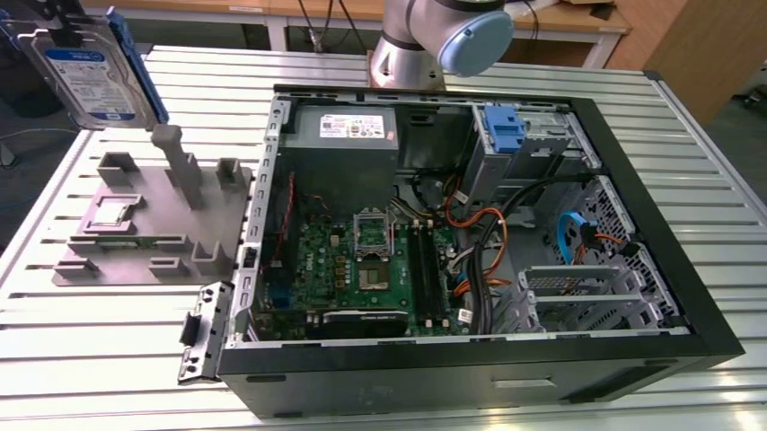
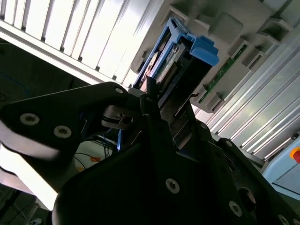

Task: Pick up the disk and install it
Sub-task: 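Pick up the disk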

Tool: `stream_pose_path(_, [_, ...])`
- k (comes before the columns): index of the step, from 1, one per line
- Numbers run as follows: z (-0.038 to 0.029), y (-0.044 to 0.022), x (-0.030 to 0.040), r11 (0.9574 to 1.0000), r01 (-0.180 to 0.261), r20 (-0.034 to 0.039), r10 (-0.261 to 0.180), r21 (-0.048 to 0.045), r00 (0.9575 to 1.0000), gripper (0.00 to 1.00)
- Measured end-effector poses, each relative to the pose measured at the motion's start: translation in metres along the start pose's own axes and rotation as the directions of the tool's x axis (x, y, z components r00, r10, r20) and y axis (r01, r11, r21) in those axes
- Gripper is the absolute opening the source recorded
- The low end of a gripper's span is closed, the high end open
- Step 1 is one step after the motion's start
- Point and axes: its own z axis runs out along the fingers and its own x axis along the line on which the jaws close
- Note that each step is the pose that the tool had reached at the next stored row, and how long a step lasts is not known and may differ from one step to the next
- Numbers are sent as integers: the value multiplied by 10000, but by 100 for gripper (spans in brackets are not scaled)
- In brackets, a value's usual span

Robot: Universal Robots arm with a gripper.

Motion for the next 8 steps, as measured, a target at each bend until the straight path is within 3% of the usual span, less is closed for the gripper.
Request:
stream_pose_path(3, [-35,1,-2,10000,1,-9,-1,1,10000,35])
stream_pose_path(8, [-37,1,-3,10000,-1,-14,1,0,10000,35])
